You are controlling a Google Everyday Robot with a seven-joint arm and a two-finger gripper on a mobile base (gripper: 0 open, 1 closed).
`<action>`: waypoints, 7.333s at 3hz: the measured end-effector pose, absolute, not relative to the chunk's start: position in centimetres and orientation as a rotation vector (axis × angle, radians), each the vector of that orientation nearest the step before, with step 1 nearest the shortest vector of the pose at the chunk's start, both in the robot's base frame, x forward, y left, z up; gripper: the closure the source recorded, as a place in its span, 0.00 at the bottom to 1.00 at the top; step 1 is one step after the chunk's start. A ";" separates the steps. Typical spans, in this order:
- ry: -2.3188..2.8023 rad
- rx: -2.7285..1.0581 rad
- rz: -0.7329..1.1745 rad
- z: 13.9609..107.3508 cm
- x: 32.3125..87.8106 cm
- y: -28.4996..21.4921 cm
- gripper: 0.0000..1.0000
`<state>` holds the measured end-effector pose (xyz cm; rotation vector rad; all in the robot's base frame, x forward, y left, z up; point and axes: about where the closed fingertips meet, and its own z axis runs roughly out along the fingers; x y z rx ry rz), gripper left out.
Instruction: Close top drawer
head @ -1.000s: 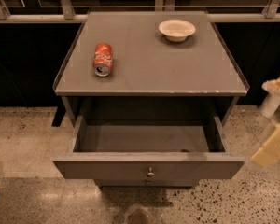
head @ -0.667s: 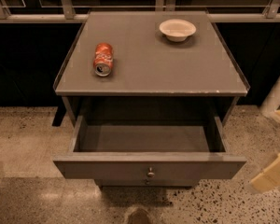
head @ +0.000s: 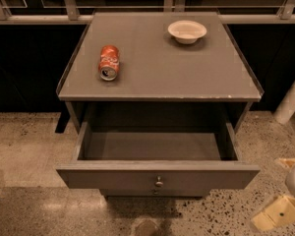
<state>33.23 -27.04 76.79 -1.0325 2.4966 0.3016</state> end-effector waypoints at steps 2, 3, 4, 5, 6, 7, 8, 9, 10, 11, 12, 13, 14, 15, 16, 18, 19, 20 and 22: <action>2.501 -1.033 0.309 76.5 33.1 -27.0 0.42; 2.501 -1.033 0.309 76.5 33.1 -27.0 0.65; 2.501 -1.033 0.309 76.5 33.1 -27.0 0.88; 2.484 -0.994 0.345 74.6 33.9 -27.6 1.00; 2.474 -0.909 0.399 70.8 35.2 -28.9 1.00; 2.466 -0.885 0.442 67.2 38.1 -29.6 1.00; 2.454 -0.884 0.494 64.1 41.0 -29.4 1.00; 2.445 -0.889 0.511 63.1 42.2 -28.9 1.00; 2.409 -0.921 0.513 62.6 44.9 -27.4 1.00; 2.339 -0.998 0.511 62.6 49.5 -24.4 1.00; 2.336 -1.001 0.511 62.6 49.5 -24.2 1.00; 2.286 -1.063 0.478 63.3 53.5 -21.3 1.00; 2.285 -1.064 0.477 63.3 53.4 -21.2 1.00; 2.264 -1.101 0.435 63.5 56.5 -19.3 1.00; 2.262 -1.106 0.427 63.5 57.0 -18.9 1.00; 2.255 -1.119 0.399 63.5 58.2 -18.0 1.00; 2.297 -1.161 0.399 62.5 56.8 -19.2 1.00; 2.425 -1.126 0.466 62.0 51.0 -24.0 1.00; 2.569 -0.991 0.439 64.7 42.9 -28.9 0.59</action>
Offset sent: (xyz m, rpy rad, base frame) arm -0.0008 0.0002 -0.0033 0.0028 0.0063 0.0004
